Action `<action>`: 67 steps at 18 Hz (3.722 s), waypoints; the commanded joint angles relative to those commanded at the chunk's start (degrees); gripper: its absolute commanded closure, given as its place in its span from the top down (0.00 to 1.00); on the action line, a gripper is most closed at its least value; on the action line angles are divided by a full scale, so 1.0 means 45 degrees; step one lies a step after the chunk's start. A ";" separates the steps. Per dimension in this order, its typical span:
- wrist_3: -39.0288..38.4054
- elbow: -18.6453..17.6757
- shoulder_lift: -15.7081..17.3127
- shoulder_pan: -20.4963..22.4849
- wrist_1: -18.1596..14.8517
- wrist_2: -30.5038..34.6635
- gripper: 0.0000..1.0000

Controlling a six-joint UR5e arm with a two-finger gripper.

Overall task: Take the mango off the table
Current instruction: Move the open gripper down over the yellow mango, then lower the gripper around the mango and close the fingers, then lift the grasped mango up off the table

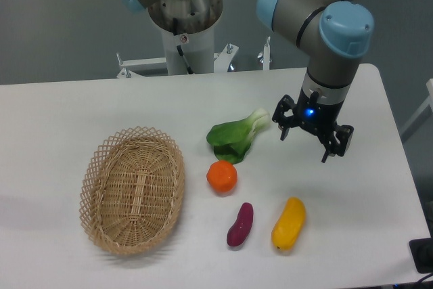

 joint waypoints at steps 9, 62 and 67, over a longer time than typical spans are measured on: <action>-0.0742 -0.0293 -0.0097 -0.0020 0.0896 -0.0098 1.00; -0.2597 -0.0117 -0.4473 -0.1660 0.6426 0.0762 0.59; -0.2637 -0.0039 -0.4434 -0.1660 0.6426 0.0762 0.52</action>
